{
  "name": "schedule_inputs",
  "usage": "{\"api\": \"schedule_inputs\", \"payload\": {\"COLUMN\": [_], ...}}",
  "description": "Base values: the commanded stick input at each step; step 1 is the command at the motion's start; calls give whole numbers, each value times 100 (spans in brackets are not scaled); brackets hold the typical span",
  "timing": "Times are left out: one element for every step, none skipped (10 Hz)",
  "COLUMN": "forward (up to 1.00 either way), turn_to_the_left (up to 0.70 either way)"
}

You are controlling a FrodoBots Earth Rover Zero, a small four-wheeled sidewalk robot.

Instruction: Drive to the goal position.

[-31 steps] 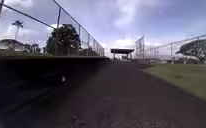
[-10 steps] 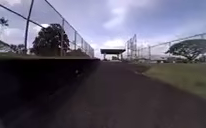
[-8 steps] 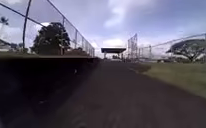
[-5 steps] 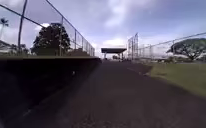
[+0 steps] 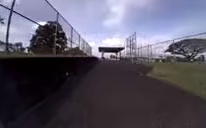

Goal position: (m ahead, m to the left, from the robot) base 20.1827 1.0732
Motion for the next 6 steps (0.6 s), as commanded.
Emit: {"api": "schedule_inputs", "payload": {"forward": [85,85,85,85,85,85], "turn_to_the_left": [0,4,25,16,0,0]}}
